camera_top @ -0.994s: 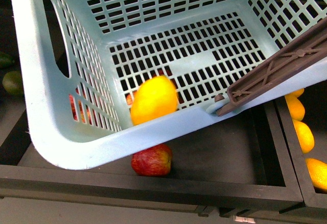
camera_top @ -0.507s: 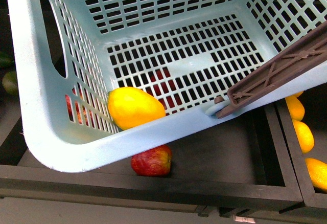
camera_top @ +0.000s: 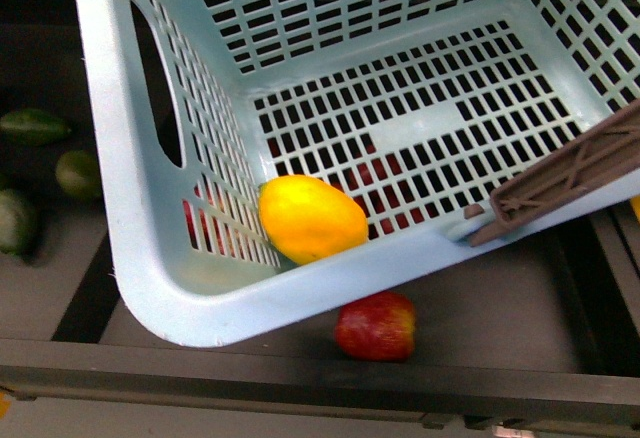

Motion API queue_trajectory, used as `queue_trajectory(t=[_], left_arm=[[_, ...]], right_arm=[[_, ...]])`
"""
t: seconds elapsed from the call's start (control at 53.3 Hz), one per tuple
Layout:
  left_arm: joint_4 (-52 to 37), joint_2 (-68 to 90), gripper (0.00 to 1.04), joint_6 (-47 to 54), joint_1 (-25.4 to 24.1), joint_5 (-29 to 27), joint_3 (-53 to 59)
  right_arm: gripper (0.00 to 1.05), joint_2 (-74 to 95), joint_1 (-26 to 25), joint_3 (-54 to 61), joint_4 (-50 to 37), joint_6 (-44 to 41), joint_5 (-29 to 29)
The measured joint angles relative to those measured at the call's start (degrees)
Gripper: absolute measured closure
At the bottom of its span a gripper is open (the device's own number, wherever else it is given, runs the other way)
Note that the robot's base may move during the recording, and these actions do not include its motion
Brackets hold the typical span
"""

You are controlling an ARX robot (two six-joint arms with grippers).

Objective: Pick lemon and mango into basket

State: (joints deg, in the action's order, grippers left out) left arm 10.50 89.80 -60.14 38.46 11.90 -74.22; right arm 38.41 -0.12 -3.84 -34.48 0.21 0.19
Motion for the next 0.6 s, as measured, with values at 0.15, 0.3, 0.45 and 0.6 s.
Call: queue_trajectory(t=[0.15,0.3,0.45,0.6], left_arm=[[0.0,0.0,0.98,0.5,-0.3,-0.9,0.0],[0.0,0.0,0.98,0.6,-0.7,-1.6,0.0],[0.0,0.0,0.98,0.8,-0.8,-1.3,0.0],[0.0,0.0,0.98,0.6,-0.7,-0.7,0.0]], right_arm=[[0.09,0.0,0.0,0.1,0.0,0.0,0.0],[0.09,0.0,0.0,0.1,0.0,0.0,-0.1],[0.09,0.0,0.1,0.1,0.0,0.0,-0.2],[0.09,-0.1,0.1,0.2,0.0,0.0,-0.2]])
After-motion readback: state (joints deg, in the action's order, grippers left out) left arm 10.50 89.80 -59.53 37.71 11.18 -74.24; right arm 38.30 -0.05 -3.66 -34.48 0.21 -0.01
